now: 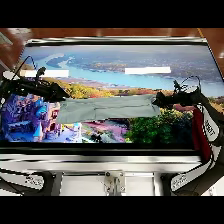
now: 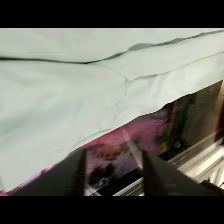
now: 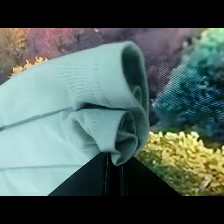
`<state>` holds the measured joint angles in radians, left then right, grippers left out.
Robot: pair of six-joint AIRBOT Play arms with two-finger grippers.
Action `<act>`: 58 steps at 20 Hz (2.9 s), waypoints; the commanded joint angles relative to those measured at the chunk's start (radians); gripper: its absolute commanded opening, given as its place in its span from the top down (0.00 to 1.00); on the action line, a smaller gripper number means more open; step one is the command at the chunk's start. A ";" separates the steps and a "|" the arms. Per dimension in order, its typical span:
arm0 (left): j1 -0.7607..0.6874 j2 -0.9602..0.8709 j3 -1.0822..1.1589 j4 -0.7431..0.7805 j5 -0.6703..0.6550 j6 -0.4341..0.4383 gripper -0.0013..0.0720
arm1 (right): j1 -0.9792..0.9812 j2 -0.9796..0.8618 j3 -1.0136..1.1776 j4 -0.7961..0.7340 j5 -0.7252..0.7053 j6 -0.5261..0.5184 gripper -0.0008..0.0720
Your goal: Fold the shirts.
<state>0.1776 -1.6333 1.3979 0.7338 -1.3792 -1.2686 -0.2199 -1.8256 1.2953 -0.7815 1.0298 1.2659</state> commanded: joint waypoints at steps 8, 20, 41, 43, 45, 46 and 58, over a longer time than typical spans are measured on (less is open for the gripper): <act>-0.478 -0.027 -0.002 -0.039 0.360 -0.008 0.93 | -0.028 0.457 0.001 0.054 0.177 -0.043 0.89; -0.856 -0.238 0.028 -0.364 0.789 -0.087 0.93 | -0.029 0.785 0.001 0.054 0.310 0.129 0.89; 0.087 0.655 0.071 0.396 0.355 -0.222 0.93 | 0.748 0.291 0.001 0.238 -0.489 0.113 0.89; 0.117 0.726 0.071 0.395 0.316 -0.222 0.93 | 0.799 0.198 0.001 0.356 -0.550 0.090 0.89; 0.112 0.769 0.071 0.390 0.280 -0.221 0.93 | 0.833 0.128 0.002 0.480 -0.588 0.056 0.89; 0.106 0.780 0.071 0.388 0.261 -0.221 0.93 | 0.845 0.103 0.002 0.535 -0.598 0.050 0.89; 0.017 0.769 -0.050 0.385 0.244 -0.212 0.93 | 0.576 0.151 0.002 0.279 0.013 0.037 0.25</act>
<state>0.2020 -0.8639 1.3773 1.1191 -1.1339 -1.4895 0.4793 -1.7153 1.2972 -0.2447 0.7639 1.2133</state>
